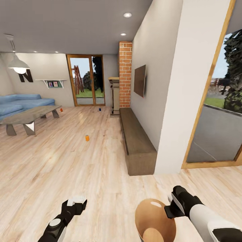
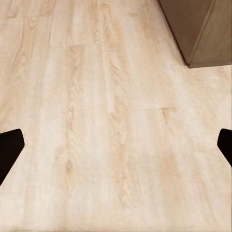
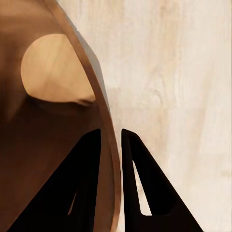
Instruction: Put the three can of soda from the living room inside the tash can in the kitchen.
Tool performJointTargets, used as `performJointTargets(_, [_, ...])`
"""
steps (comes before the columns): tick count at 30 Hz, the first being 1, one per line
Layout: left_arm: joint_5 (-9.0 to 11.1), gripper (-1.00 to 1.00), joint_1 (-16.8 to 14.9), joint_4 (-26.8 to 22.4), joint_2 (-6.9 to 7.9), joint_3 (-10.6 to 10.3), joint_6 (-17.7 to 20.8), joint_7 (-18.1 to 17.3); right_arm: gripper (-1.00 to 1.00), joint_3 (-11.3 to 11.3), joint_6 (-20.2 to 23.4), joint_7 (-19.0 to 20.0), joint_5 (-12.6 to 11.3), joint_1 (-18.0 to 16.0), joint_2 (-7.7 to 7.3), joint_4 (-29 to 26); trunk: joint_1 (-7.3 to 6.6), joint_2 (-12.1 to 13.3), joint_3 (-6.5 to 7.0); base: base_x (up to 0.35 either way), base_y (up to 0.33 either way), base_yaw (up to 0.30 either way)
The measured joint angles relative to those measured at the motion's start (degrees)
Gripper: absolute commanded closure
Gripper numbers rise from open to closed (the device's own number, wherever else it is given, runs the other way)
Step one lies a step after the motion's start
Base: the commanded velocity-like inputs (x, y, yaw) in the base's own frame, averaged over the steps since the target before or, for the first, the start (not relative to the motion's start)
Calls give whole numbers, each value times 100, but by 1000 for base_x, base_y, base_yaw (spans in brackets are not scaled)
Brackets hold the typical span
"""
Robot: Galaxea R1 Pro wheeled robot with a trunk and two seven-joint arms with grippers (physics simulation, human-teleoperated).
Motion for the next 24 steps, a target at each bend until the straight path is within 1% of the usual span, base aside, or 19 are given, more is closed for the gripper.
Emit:
performJointTargets(7, [-5, -100, 0, 6, 0, -2, 7, 0, 100, 12, -2, -3, 22, 39, 14, 1, 0, 0, -4, 78, 278, 30])
performJointTargets(16, [1, -100, 0, 31, 7, 0, 11, -8, 100, 18, -11, -8, 41, 85, 17, -15, 0, 0, -4, 193, 238, 6])
performJointTargets(21, [3, -100, 0, 42, 9, 0, 11, -9, 100, 16, -10, -2, 9, 89, 21, -17, 0, 0, -22, 208, 165, 112])
performJointTargets(24, [3, -100, 0, 46, 9, 0, 11, -9, 100, 17, -11, -5, 33, 89, 22, -20, 0, 0, -40, 193, 110, 164])
